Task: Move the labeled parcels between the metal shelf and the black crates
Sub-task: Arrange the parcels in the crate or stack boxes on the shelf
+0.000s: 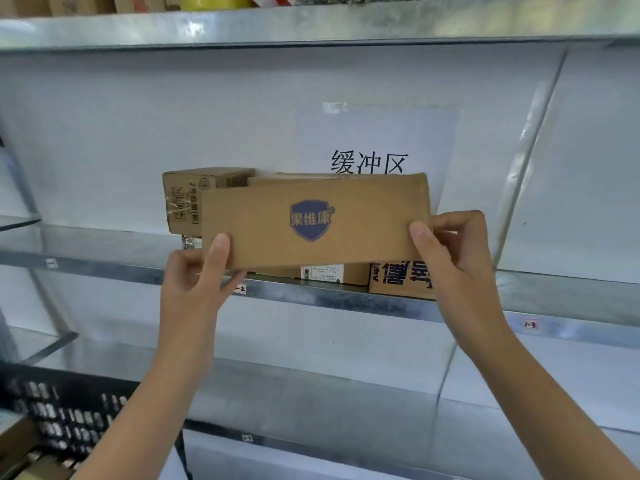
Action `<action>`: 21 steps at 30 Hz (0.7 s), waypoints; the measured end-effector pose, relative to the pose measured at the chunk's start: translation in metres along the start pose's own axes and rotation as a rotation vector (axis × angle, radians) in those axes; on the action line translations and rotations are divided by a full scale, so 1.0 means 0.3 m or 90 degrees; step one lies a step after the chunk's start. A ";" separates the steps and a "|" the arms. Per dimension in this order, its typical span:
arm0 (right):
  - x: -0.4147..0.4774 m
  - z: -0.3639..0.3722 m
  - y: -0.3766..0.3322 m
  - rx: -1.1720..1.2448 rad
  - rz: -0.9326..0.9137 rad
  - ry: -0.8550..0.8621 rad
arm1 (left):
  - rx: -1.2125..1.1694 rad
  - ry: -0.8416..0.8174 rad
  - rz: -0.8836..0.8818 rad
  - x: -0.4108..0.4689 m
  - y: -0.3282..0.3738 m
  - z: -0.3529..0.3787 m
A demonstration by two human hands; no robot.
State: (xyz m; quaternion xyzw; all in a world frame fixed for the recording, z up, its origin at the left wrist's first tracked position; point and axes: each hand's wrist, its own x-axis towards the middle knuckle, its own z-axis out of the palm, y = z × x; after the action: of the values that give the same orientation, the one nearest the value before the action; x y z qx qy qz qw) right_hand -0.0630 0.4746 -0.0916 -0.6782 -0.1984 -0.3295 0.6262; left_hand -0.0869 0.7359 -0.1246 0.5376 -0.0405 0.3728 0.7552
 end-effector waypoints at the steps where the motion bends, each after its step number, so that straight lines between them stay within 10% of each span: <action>1: -0.011 0.008 0.010 0.005 0.008 -0.012 | 0.017 -0.005 -0.013 -0.014 -0.015 -0.024; 21: -0.135 0.136 0.170 -0.009 0.107 -0.121 | 0.210 -0.028 -0.029 -0.135 -0.063 -0.350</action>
State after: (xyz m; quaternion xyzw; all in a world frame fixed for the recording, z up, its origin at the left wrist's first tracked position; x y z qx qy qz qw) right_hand -0.0486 0.5134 -0.1564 -0.7248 -0.1975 -0.2115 0.6252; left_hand -0.1402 0.8006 -0.2022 0.6634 0.0170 0.3450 0.6637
